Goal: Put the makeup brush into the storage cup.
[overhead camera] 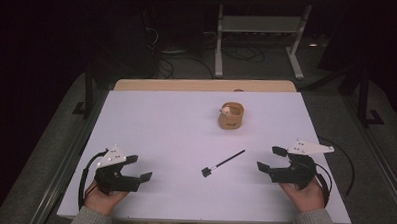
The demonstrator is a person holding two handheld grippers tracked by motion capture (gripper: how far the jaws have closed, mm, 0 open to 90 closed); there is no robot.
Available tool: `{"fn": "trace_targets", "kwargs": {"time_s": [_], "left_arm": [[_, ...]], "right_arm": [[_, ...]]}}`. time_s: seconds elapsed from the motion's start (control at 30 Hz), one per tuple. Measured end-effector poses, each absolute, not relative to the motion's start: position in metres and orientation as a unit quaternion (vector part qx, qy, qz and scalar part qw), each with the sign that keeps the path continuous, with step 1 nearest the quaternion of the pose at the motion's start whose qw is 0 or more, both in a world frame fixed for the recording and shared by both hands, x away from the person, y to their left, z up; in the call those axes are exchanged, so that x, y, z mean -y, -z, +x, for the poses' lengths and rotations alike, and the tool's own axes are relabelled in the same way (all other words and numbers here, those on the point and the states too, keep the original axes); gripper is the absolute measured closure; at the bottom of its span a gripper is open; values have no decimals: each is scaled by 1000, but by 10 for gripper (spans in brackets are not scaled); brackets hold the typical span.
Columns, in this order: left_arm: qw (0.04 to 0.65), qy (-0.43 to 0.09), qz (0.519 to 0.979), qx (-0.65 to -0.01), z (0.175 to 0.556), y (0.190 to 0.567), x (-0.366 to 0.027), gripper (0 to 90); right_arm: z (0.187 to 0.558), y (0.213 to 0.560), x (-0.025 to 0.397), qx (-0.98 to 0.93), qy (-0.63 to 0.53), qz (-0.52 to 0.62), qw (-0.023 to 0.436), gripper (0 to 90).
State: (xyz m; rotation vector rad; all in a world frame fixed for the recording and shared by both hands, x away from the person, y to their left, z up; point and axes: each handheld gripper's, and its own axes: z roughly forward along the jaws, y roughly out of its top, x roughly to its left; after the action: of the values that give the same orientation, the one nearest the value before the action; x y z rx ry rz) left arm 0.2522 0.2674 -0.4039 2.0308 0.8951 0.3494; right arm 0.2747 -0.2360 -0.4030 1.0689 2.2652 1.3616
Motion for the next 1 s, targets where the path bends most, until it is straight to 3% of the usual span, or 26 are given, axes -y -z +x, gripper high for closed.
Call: {"fn": "trace_targets", "kwargs": {"time_s": [0.6, 1.0], "left_arm": [[420, -144, 826, -346, 255, 397, -256, 214], [428, -101, 834, -334, 273, 385, -236, 237]], "right_arm": [[278, 401, 238, -787, -467, 375, 146, 184], [280, 400, 242, -792, -458, 374, 152, 184]]}}
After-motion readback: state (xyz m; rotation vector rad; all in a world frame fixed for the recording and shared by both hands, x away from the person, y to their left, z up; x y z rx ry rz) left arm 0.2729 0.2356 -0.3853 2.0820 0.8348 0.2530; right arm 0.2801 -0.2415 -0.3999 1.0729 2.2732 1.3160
